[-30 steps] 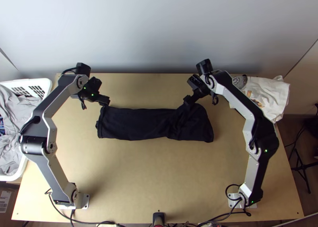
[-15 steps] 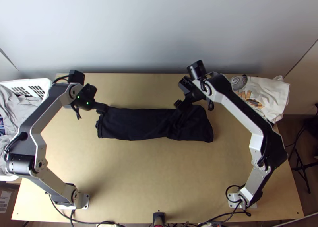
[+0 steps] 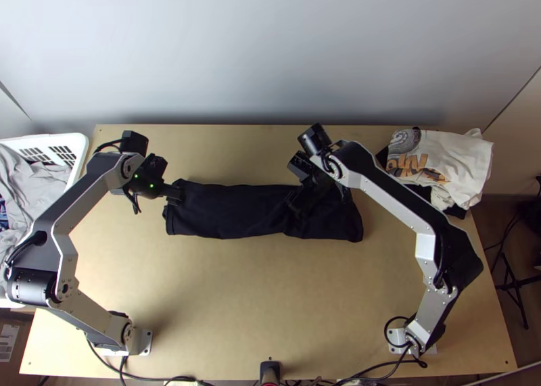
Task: Fold the t-shirt
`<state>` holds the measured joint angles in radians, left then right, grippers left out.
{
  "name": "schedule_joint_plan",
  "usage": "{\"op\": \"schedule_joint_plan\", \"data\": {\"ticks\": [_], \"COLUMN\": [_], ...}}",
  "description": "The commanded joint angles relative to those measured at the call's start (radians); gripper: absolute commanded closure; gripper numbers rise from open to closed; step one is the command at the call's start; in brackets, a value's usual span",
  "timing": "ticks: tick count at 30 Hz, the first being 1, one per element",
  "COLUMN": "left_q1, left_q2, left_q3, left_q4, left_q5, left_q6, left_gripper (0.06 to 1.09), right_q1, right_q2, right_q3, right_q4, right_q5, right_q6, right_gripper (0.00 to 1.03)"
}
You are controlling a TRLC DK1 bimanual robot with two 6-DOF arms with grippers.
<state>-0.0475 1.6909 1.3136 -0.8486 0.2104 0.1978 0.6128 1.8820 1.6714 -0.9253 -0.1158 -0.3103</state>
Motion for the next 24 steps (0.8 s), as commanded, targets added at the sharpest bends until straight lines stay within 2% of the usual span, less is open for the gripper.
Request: {"op": "schedule_joint_plan", "data": {"ticks": [1, 14, 16, 22, 24], "left_q1": [-0.002, -0.017, -0.022, -0.026, -0.031], "left_q2": [0.0, 0.064, 0.084, 0.121, 0.128], "left_q3": [-0.025, -0.08, -0.077, -0.074, -0.073], "left_q4": [0.014, 0.088, 0.089, 0.082, 0.075], "left_q5": [0.001, -0.008, -0.008, -0.002, 0.001], "left_q6": [-0.001, -0.003, -0.008, -0.014, -0.012], "left_gripper": [0.12, 0.13, 0.18, 0.47, 0.54], "right_q1": [0.007, 0.007, 0.007, 0.005, 0.005], "right_q2": [0.031, 0.065, 0.066, 0.065, 0.065], "right_q3": [-0.006, -0.032, -0.032, -0.036, -0.038], "right_q4": [0.013, 0.028, 0.028, 0.028, 0.028], "right_q5": [0.001, 0.001, 0.001, 0.001, 0.001], "right_q6": [0.0, 0.0, 0.0, 0.0, 0.0], "right_gripper": [0.03, 0.03, 0.03, 0.03, 0.03]}}
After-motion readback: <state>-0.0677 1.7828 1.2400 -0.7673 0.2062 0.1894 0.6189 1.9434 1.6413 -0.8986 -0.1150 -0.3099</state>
